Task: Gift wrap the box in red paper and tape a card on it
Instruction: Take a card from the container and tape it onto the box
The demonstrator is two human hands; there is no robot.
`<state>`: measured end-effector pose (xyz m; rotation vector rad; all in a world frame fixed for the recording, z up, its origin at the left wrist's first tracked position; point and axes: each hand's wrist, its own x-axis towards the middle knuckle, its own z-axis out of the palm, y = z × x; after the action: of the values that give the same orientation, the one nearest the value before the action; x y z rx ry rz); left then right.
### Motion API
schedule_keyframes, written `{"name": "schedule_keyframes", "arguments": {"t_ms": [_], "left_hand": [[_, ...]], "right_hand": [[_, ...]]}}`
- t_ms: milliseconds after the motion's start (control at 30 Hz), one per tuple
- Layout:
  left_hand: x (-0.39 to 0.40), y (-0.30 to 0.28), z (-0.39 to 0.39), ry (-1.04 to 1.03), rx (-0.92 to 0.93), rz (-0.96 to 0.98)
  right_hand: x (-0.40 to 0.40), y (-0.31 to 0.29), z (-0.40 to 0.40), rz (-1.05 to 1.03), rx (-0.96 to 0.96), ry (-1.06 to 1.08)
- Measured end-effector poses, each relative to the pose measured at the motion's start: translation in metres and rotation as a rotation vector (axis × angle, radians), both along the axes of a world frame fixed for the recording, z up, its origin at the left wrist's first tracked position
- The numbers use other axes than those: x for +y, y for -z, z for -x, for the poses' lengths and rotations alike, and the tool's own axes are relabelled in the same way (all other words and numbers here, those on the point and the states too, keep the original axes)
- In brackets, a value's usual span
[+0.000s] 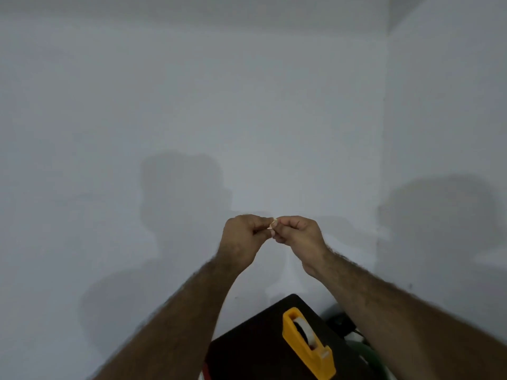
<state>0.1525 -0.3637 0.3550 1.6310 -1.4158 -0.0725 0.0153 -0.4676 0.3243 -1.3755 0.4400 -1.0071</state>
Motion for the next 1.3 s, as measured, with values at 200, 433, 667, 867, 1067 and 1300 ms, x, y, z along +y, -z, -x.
{"name": "schedule_keyframes", "arguments": {"t_ms": [200,433,667,867,1067,1300], "left_hand": [[-0.050,0.009,0.038,-0.064,-0.369,-0.096],[-0.147,0.026,0.126,-0.130,-0.146,-0.114],[-0.245,0.056,0.248,-0.181,0.338,-0.070],[-0.290,0.100,0.306,-0.312,0.563,-0.157],[-0.314,0.168,0.327,-0.474,0.629,-0.304],[-0.346,0.270,0.316,-0.627,0.701,-0.405]], "right_hand": [[-0.043,0.009,0.051,-0.061,0.130,-0.055],[-0.138,0.013,0.141,0.112,0.277,-0.058],[-0.245,0.038,0.246,0.166,0.345,0.116],[-0.315,0.089,0.305,0.285,0.608,0.150],[-0.337,0.174,0.328,0.465,0.846,-0.019],[-0.366,0.266,0.301,0.476,0.997,-0.165]]}}
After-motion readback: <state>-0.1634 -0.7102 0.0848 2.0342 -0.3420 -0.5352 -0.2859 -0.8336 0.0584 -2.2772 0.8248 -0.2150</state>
